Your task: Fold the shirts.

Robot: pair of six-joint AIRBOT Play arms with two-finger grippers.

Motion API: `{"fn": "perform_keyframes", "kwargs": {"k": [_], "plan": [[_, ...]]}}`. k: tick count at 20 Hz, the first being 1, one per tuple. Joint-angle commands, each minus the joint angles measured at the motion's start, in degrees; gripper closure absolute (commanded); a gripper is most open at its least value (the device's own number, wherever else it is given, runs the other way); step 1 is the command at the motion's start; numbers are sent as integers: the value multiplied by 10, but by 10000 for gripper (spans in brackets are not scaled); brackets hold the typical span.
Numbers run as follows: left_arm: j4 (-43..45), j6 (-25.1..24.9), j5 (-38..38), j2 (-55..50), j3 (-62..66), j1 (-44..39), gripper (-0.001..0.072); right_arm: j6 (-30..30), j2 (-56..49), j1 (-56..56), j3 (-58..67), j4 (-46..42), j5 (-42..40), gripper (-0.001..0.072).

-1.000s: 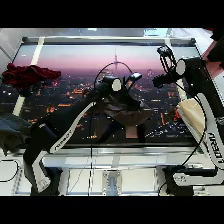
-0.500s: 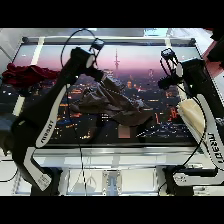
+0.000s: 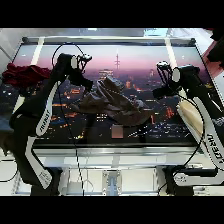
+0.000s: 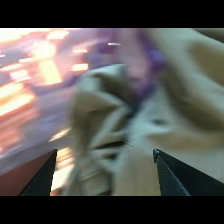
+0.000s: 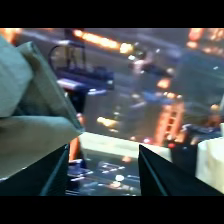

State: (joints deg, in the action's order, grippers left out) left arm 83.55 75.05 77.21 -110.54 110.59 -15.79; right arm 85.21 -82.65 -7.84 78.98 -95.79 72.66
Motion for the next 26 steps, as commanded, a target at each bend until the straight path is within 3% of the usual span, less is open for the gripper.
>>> {"fn": "perform_keyframes", "kwargs": {"k": [1,6,7,8,10,14,18,20,26], "plan": [[-95,-66,8,-22,-2,11,8,19,0,-1,-3,26,8,226],[-125,-69,40,-42,-2,11,14,20,0,-1,-3,52,9,227],[-139,-76,47,-42,-2,11,87,19,0,-1,-3,61,11,226],[-150,-80,55,-42,-2,11,266,17,0,-1,-3,74,18,226],[-165,-80,67,-42,-2,11,694,4,0,-1,-3,99,37,226],[-171,-80,94,-42,-2,11,693,-27,0,-1,-23,134,28,226],[-171,-80,112,-42,-2,11,693,19,-7,15,-115,116,-43,223],[-171,-80,111,-42,-2,11,693,21,-9,36,-161,150,-76,185],[-171,-81,107,-42,-2,11,693,20,-10,87,-204,278,-200,185]]}}
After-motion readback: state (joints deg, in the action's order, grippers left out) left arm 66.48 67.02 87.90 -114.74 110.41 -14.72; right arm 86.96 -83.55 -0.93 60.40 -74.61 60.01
